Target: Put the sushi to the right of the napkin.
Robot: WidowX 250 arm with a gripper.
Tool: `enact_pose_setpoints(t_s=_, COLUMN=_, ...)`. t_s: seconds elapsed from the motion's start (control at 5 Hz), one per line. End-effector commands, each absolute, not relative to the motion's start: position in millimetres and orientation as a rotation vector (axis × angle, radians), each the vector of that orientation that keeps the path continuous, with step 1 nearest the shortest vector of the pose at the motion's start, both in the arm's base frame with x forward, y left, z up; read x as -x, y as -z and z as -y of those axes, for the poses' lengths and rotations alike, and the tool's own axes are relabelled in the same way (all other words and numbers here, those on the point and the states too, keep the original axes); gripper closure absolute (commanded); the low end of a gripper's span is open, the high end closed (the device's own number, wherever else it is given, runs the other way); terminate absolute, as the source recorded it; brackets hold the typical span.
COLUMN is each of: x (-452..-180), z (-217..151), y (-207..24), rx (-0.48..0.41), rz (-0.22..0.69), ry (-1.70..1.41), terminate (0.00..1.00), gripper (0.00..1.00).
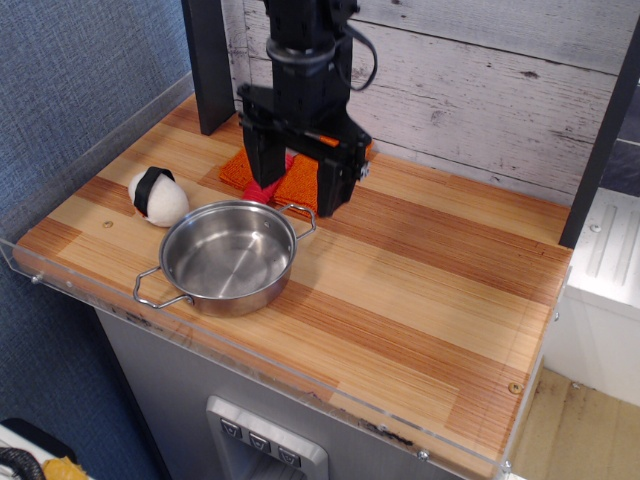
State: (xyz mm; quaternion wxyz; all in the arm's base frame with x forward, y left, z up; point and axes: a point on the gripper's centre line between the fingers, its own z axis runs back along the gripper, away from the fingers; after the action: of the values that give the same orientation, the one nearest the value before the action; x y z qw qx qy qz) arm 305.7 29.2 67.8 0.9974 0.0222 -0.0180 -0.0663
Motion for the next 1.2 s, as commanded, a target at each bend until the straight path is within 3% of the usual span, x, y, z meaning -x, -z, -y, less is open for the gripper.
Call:
enact_pose_setpoints(t_s=0.0, x=-297.1, z=-90.9, y=-86.9, rx=-0.093, rz=0.146, ry=-0.002, terminate=0.00, gripper=0.00)
enact_pose_setpoints(t_s=0.2, x=-293.3, z=-134.2, y=-92.7, rx=-0.124, rz=0.187, ry=-0.047, terminate=0.00, gripper=0.00)
enact_pose_setpoints(t_s=0.6, x=-299.6, z=-189.6, y=-69.0, rx=-0.117, rz=0.141, ry=-0.108, terminate=0.00, gripper=0.00)
enact_pose_setpoints(t_s=1.0, x=-309.0, z=-188.9, y=-46.6, rx=-0.108, rz=0.094, ry=-0.110, terminate=0.00, gripper=0.00)
